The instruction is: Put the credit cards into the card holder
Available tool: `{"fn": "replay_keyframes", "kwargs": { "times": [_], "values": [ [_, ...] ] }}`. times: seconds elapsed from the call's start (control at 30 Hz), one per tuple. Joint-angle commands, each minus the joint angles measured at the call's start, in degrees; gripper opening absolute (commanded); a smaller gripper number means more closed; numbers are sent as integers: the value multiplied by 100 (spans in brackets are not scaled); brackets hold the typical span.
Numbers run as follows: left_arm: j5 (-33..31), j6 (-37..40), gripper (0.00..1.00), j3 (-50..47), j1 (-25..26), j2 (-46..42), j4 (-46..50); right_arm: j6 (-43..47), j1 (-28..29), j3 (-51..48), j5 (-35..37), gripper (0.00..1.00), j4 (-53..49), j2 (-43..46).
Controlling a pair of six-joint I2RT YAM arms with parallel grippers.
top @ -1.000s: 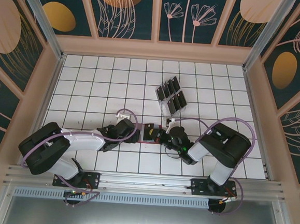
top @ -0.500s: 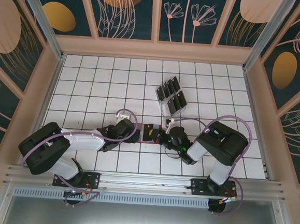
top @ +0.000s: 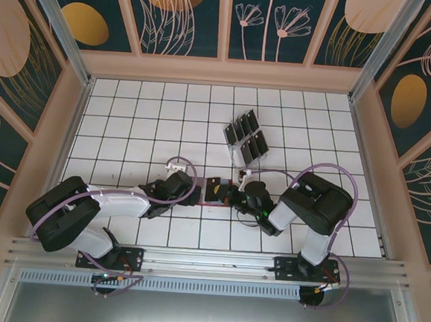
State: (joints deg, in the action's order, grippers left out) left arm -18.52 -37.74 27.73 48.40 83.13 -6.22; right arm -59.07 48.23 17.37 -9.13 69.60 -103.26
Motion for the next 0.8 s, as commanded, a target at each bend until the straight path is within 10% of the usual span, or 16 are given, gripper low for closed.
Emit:
{"fn": "replay_keyframes", "kwargs": {
  "times": [0.0,0.77],
  "values": [
    [141,-173,98,-207,19,63,468,-33,-67,32,20,0,253,-67],
    [160,-168,98,-268,20,58,393,-79,-146,91,-120,0,172,-235]
  ]
}}
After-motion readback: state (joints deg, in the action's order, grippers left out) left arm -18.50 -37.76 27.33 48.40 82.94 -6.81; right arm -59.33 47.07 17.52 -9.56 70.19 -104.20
